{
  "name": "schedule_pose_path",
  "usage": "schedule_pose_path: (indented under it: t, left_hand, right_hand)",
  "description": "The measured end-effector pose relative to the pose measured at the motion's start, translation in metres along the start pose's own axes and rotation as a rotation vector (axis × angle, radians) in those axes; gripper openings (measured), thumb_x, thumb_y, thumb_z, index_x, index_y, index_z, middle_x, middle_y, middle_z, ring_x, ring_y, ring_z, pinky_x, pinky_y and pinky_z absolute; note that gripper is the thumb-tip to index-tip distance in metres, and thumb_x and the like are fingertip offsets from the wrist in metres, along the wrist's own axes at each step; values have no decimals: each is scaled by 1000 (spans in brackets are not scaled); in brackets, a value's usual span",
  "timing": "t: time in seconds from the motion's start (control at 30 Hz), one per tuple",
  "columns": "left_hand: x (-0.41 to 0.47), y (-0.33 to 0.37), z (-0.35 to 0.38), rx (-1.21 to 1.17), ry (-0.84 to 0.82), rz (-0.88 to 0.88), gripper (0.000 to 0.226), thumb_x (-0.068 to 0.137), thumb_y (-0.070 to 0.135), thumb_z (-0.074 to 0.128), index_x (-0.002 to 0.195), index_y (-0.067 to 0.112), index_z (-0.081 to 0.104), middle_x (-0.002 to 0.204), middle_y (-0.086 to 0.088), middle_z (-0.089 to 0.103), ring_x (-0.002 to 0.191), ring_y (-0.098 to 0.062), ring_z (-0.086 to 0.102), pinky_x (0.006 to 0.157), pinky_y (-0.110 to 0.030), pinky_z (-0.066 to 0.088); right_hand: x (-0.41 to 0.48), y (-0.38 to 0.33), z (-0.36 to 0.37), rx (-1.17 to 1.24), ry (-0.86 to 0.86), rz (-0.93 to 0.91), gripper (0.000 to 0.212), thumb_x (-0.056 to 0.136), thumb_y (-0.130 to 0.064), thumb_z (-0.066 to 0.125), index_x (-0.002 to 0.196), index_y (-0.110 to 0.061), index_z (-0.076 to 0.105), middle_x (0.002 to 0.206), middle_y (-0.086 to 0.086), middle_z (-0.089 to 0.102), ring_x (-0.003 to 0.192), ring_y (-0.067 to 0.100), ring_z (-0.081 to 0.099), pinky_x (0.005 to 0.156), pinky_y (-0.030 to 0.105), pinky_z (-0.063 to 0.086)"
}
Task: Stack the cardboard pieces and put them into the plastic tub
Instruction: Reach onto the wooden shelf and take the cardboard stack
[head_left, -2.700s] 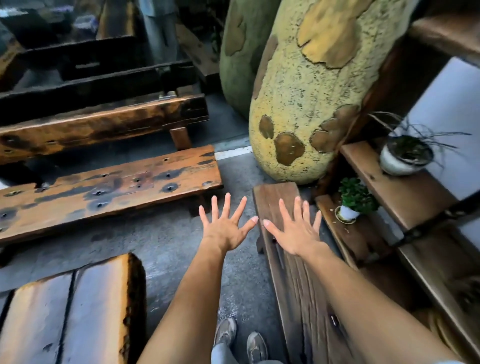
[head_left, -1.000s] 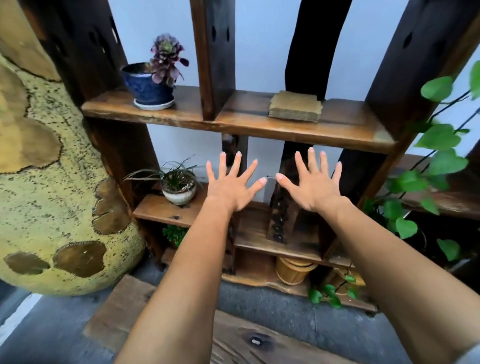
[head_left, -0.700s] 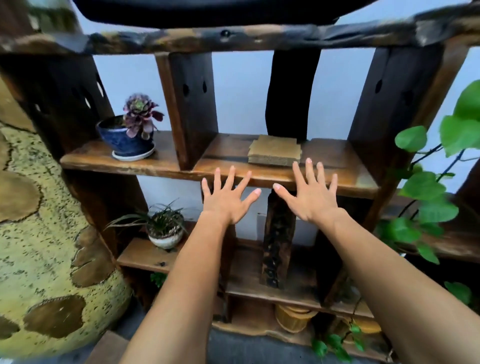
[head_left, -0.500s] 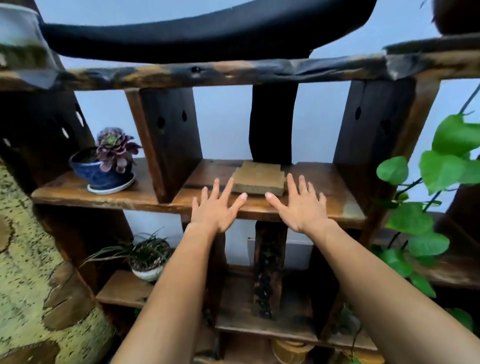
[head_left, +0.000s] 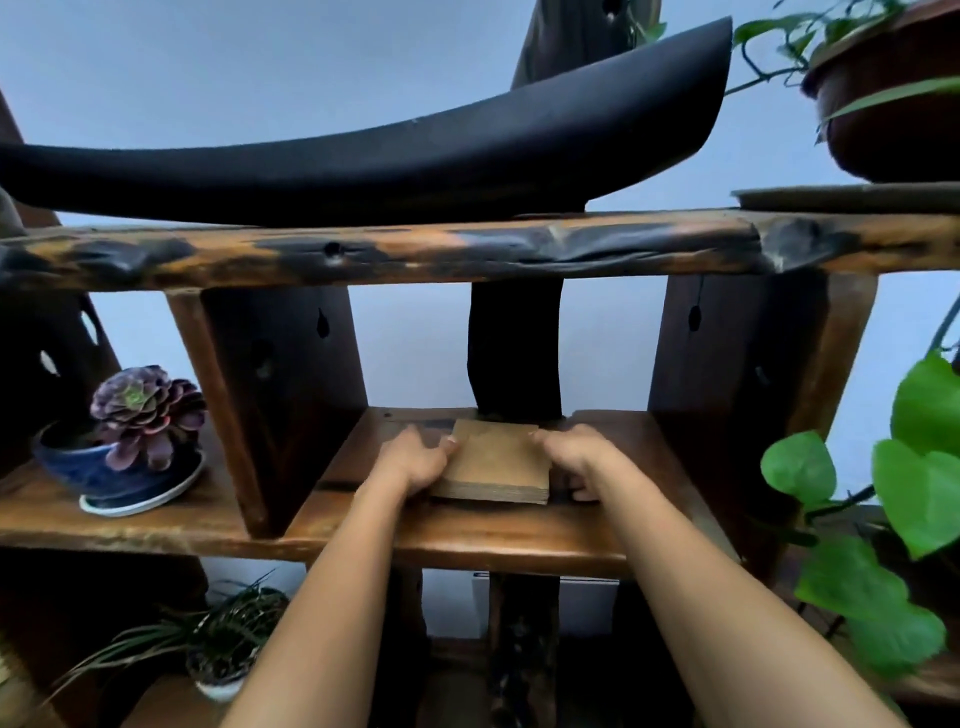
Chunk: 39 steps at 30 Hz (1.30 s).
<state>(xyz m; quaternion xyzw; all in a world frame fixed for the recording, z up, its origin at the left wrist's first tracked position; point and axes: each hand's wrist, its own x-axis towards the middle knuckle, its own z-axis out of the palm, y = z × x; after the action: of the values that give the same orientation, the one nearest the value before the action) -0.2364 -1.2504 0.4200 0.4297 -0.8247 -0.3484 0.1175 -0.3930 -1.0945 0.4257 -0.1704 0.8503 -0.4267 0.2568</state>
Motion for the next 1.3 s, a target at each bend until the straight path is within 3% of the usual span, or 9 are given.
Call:
schedule_pose_path:
  t: [0.2, 0.43, 0.53, 0.67, 0.77, 0.9, 1.03, 1.13, 1.3]
  left_hand:
    - [14, 20, 2, -154, -96, -92, 64, 90, 22, 77, 143, 4, 46, 142, -18, 56, 124, -34, 57, 103, -42, 51]
    - [31, 19, 7, -826, -166, -66, 55, 82, -15, 65, 133, -1, 52, 114, -21, 70, 104, -35, 70, 87, -47, 62]
    - [30, 20, 9, -978, -128, 51, 53, 85, 21, 83, 131, 14, 56, 109, -7, 75, 90, -19, 77, 66, -28, 62]
    - [31, 19, 16, -953, -32, 36, 99, 44, 107, 50, 120, 45, 63, 126, 10, 69, 116, -14, 67, 100, -39, 55]
    - [32, 7, 29, -973, 9, -19, 104, 70, 100, 32, 146, 34, 56, 145, 4, 62, 131, -20, 58, 114, -42, 42]
    - [35, 3, 44, -991, 111, 30, 68, 94, 77, 41, 142, 32, 59, 135, 11, 64, 102, 0, 58, 95, -30, 40]
    - [38, 7, 47, -1091, 136, -56, 54, 101, 63, 47, 140, 29, 62, 130, 13, 65, 125, -14, 59, 110, -35, 43]
    - [38, 4, 50, -1014, 107, 12, 39, 106, 42, 42, 125, 25, 72, 125, 2, 74, 119, -19, 66, 113, -46, 48]
    - [40, 5, 54, -1084, 50, -14, 53, 100, 59, 45, 136, 27, 67, 134, -1, 71, 126, -23, 64, 114, -48, 46]
  right_hand:
    - [14, -7, 11, 81, -57, 88, 46, 86, -21, 80, 126, -15, 58, 120, 8, 64, 102, 25, 62, 73, 38, 54]
    - [27, -6, 11, 563, -38, -51, 53, 74, 4, 79, 119, -4, 52, 112, 21, 72, 103, 36, 72, 92, 53, 61]
    - [22, -6, 21, 678, 14, -223, 67, 61, -14, 80, 122, -16, 53, 116, 14, 72, 102, 29, 73, 79, 39, 63]
    - [15, -4, 35, 653, 87, -371, 68, 63, -59, 74, 125, -37, 56, 129, 1, 67, 113, 18, 68, 91, 34, 58]
    - [13, 6, 43, 607, 154, -289, 81, 76, -84, 49, 140, -36, 59, 143, -9, 61, 133, 16, 56, 118, 43, 39]
    - [13, 8, 58, 576, 305, -282, 42, 100, -66, 43, 125, -38, 61, 134, -12, 61, 125, 12, 55, 101, 30, 37]
    - [12, 2, 66, 782, 338, -251, 64, 96, -74, 43, 141, -30, 58, 135, -14, 58, 126, 12, 53, 108, 32, 37]
    - [16, 8, 65, 751, 317, -219, 46, 105, -51, 46, 129, -20, 70, 124, -1, 73, 122, 22, 64, 113, 44, 46]
    - [11, 6, 57, 760, 356, -244, 43, 101, -56, 50, 98, -28, 82, 97, -7, 81, 101, 14, 73, 96, 35, 54]
